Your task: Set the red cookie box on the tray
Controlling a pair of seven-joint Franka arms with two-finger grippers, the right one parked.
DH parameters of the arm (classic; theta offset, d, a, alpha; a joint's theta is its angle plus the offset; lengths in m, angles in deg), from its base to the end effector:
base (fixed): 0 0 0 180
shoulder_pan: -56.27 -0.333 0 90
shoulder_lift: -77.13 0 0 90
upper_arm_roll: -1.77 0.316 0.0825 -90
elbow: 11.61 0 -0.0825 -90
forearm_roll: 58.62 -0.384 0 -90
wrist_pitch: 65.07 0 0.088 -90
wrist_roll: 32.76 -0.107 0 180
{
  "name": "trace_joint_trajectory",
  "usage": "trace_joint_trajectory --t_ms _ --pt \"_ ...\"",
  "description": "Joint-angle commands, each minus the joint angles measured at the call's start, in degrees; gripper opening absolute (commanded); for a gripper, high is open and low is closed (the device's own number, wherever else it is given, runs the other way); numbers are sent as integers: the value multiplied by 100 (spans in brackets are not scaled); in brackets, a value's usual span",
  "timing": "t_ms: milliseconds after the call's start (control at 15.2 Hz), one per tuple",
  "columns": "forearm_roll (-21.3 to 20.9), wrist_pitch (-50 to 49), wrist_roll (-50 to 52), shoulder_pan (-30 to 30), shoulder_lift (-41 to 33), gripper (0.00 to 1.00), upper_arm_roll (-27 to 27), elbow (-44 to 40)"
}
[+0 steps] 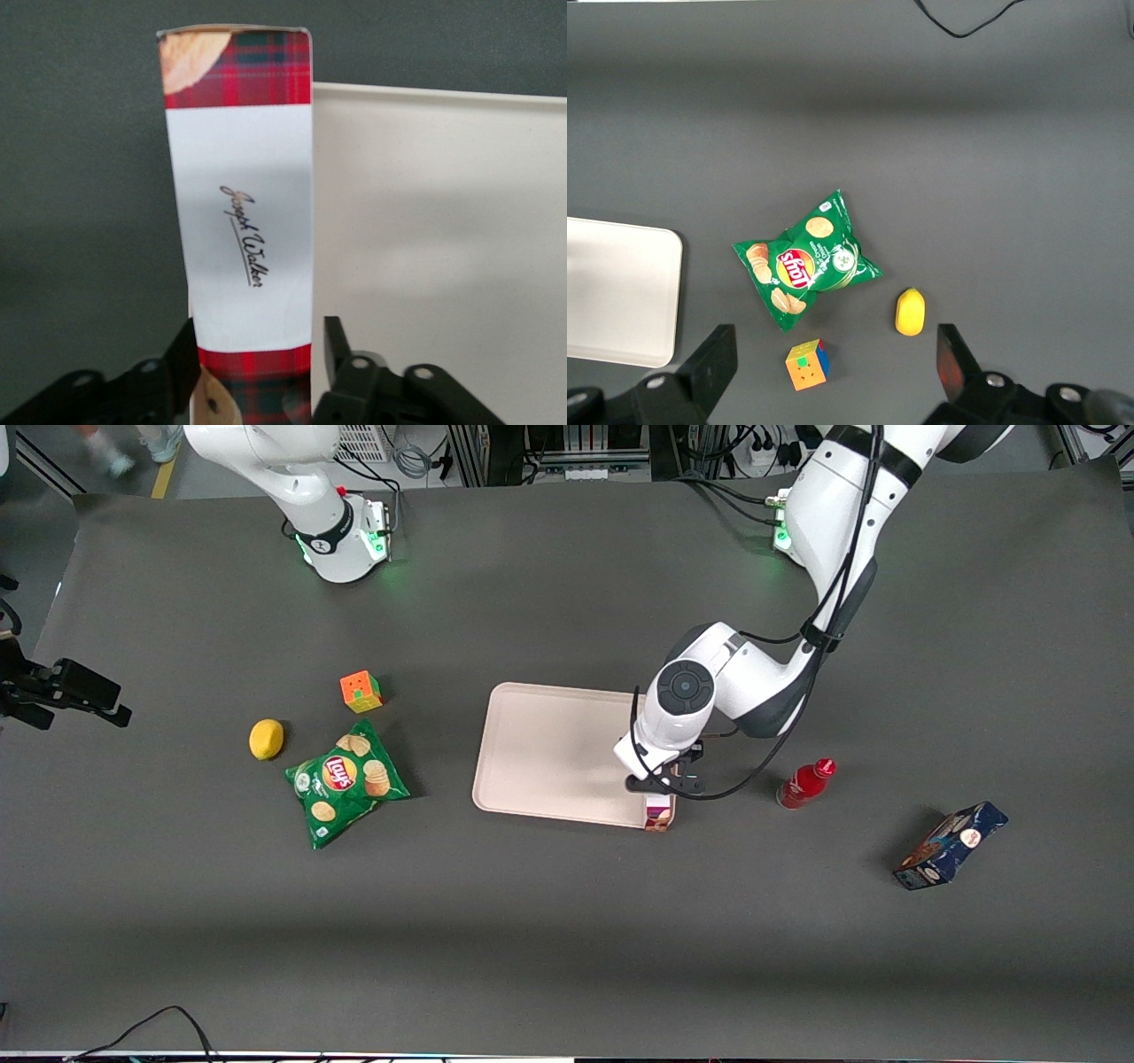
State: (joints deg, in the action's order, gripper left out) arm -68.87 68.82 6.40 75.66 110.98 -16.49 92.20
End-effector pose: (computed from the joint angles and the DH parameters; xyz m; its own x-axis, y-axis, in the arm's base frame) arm 0.5233 -0.3822 0.2253 0.9972 -0.0528 -0.0533 -0.0517 -0.9984 0.0220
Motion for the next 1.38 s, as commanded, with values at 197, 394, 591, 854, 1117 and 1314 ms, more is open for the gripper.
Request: trace_joint_trajectory --t_ms 197,394,591,854,1117,1314 --pt "-21 -467 83 -93 -308 100 51 -333" --pt "14 -1285 48 -382 -703 100 42 -852" --pt "364 -1471 -101 -962 -1335 100 60 -950" --pt "662 -1883 -1041 -1261 -1969 100 665 -1029" --pt "919 -2919 -2207 -1552 -2654 100 1253 -1187" --pt "910 -3605 -3034 -1710 -3172 100 1641 -1187"
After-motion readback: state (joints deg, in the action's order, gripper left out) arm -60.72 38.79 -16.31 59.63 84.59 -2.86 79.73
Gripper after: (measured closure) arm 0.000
